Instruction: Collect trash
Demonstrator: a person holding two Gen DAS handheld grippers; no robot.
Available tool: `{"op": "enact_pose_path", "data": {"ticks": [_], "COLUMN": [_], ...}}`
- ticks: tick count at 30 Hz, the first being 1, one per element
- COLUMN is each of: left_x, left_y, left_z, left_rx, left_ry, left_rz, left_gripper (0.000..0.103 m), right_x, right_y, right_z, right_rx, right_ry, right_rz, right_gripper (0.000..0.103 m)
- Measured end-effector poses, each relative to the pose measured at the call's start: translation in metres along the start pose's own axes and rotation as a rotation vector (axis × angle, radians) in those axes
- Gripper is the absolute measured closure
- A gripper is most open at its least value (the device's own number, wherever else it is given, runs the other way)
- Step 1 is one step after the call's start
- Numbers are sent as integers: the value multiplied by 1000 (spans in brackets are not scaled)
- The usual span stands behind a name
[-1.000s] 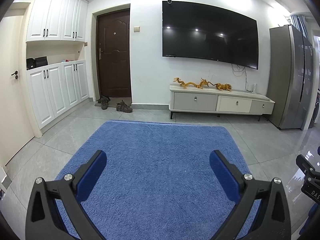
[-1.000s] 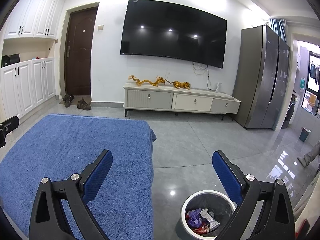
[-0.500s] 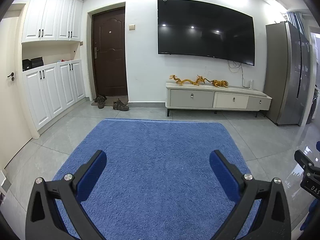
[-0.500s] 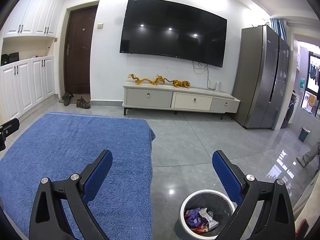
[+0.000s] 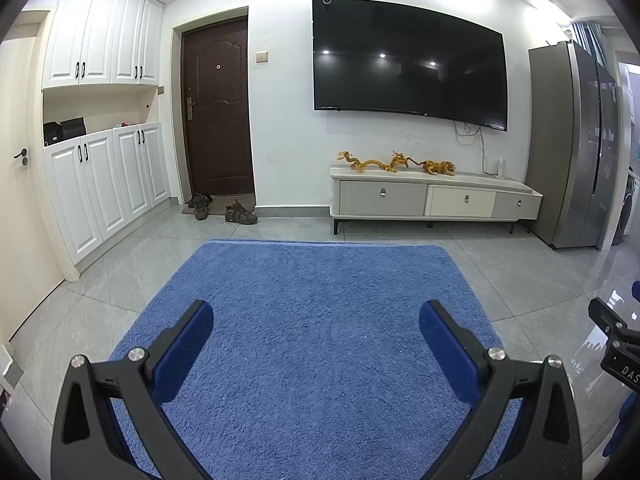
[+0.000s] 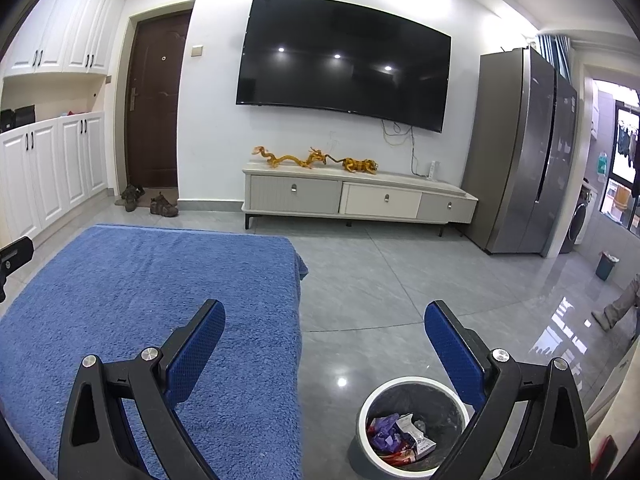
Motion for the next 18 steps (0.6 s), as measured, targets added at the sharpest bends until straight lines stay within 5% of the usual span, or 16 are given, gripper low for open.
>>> {"op": "enact_pose_path", "data": {"ticks": [18], "left_x": [0], "left_y": [1], "left_z": [-1], "left_rx": [-17], "left_ry": [7], "left_rz": [-2], "left_gripper": [0], "right_x": [3], "right_y": [-4], "right_z": [-1], "right_rx": [1], "right_ry": [9], "right_rz": [-7], "right_gripper": [4]}}
Point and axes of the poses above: each gripper's, at about its wrist camera, not at the fingertips, and x roughly the way its jaws point, y to its left, z to its top, the point moved 8 cm from there along x, roughly the way its jaws point, and after that the axes turned 10 degrees about -z, right-handed, at the moved point
